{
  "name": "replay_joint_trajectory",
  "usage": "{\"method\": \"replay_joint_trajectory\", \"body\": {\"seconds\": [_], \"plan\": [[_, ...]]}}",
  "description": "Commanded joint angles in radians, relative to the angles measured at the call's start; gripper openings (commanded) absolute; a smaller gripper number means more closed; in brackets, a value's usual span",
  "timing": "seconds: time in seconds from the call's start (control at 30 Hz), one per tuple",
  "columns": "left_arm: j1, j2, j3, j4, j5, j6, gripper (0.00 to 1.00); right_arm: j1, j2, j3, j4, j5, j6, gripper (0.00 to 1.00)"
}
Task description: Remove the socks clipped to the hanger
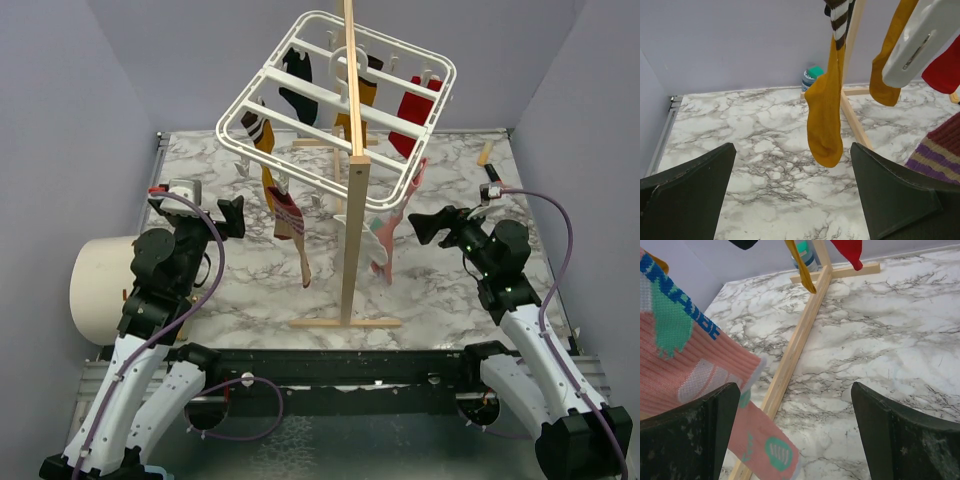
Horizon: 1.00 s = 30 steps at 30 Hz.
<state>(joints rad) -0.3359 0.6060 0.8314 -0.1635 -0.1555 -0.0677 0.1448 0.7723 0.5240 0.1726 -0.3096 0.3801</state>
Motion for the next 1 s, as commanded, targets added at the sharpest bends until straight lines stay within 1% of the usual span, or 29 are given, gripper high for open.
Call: {"method": "replay_joint_trajectory", "body": {"seconds": [0.0,0.13,0.27,0.4,0.5,0.63,0.73,0.97], "plan": [[-0.002,-0.021,-0.008,0.016,0.052,-0.014,0.99,0.001,0.004,-0.001,-0.006,-0.038,-0.008,1.00],[-0.002,-0.045,-0.024,0.019,0.097,0.018,0.99,0.002,0.018,0.005,-0.001,-0.052,-0.006,1.00],[-0.003,-0.070,-0.031,-0.013,0.151,0.062,0.99,0.001,0.007,0.000,-0.009,-0.050,-0.009,1.00],[-0.002,-0.109,-0.052,-0.070,0.338,0.117,0.99,0.001,0.019,-0.001,0.000,-0.129,-0.014,1.00],[-0.002,-0.115,-0.055,-0.138,0.444,0.118,0.99,0.002,0.017,0.000,-0.030,-0.152,-0.017,1.00],[-0.002,-0.109,-0.043,-0.229,0.581,0.113,0.99,0.004,-0.070,-0.029,-0.079,-0.152,-0.019,0.98],[-0.003,-0.126,-0.046,-0.244,0.694,0.120,0.99,0.005,-0.143,-0.027,-0.150,-0.153,-0.028,0.97],[-0.009,-0.198,-0.056,-0.269,0.797,0.072,0.99,0.015,-0.245,0.009,-0.283,-0.202,-0.041,0.95]]}}
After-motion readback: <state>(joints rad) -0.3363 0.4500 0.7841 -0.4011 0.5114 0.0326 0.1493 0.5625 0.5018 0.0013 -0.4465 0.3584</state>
